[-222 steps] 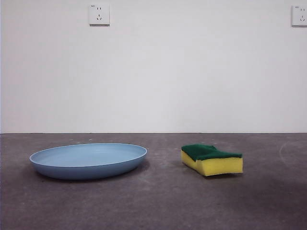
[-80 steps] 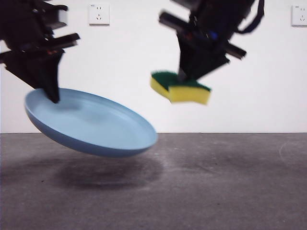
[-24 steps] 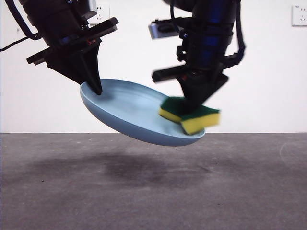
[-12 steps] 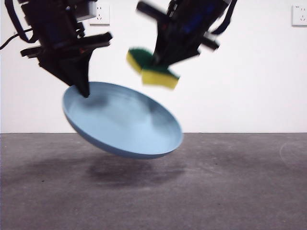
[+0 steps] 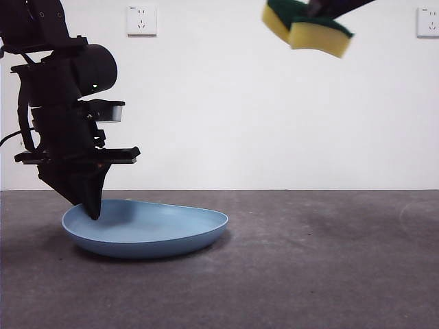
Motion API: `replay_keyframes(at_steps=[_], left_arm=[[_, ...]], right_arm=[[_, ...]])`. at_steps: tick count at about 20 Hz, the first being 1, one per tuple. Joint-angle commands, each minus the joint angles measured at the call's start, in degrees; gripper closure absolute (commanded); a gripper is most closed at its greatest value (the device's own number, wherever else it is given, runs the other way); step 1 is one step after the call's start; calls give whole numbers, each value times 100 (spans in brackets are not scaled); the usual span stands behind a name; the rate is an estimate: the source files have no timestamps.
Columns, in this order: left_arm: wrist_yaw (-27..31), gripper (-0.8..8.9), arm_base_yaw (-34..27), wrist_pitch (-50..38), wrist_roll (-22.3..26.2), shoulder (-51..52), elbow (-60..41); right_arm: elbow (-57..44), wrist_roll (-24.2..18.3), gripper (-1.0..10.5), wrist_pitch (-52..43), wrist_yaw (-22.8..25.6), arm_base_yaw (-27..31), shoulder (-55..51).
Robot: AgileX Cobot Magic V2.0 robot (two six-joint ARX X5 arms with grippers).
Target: Pick up the plate,pick up the cloth,clean the plate with the cloth
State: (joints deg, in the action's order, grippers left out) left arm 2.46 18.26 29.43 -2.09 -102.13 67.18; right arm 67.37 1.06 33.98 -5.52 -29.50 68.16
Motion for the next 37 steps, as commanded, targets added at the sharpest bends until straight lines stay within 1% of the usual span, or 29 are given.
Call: replay_keyframes(at_steps=[1, 3, 4, 6, 7, 8, 10, 13, 15, 19, 20, 23, 25, 26, 31, 35, 36, 37], left_arm=[[170, 725, -42, 20, 214, -98, -39], [149, 523, -37, 61, 216, -98, -39], [120, 488, -22, 105, 216, -96, -39], [-50, 490, -13, 210, 186, -31, -37], [-127, 490, 7, 256, 170, 44, -37], [-155, 490, 37, 299, 160, 146, -37], [-155, 490, 127, 376, 70, 492, -37], [-155, 490, 319, 553, 57, 1268, -37], [-151, 490, 466, 807, 59, 1869, -37], [-151, 491, 684, 1220, 55, 3040, -37], [-149, 491, 717, 1283, 28, 3274, -37], [-129, 491, 737, 1394, 17, 3759, -37], [-127, 491, 737, 1405, 15, 3858, -37], [-125, 491, 737, 1427, 15, 3858, -37], [-111, 491, 737, 1491, 15, 3856, -37], [-105, 503, 737, 1486, 13, 3856, -37], [-109, 504, 737, 1486, 17, 3856, -37], [-118, 523, 737, 1488, 20, 3856, -37]], right_arm=[[-35, -7, 963, 87, 9, 146, 2], [-35, 66, 963, 85, 9, 240, 39], [-35, 151, 963, 79, 11, 249, 79], [-35, 376, 963, 79, 197, 251, 282], [-35, 411, 963, 79, 297, 249, 422], [-35, 417, 963, 79, 289, 249, 612], [-35, 612, 963, 79, 278, 247, 1080], [-35, 728, 962, 52, 271, 247, 2046], [-35, 837, 940, 50, 267, 251, 2577], [-35, 835, 932, 37, 254, 247, 3185], [-35, 833, 885, 37, 249, 249, 3248], [-35, 796, 595, 42, 249, 249, 3303], [-35, 787, 510, 44, 258, 249, 3303], [-35, 787, 499, 44, 260, 249, 3303], [-33, 789, 501, 46, 284, 254, 3252], [-33, 791, 518, 92, 278, 258, 2726], [-33, 789, 618, 131, 254, 243, 2496], [-33, 787, 750, 188, 243, 243, 2275]])
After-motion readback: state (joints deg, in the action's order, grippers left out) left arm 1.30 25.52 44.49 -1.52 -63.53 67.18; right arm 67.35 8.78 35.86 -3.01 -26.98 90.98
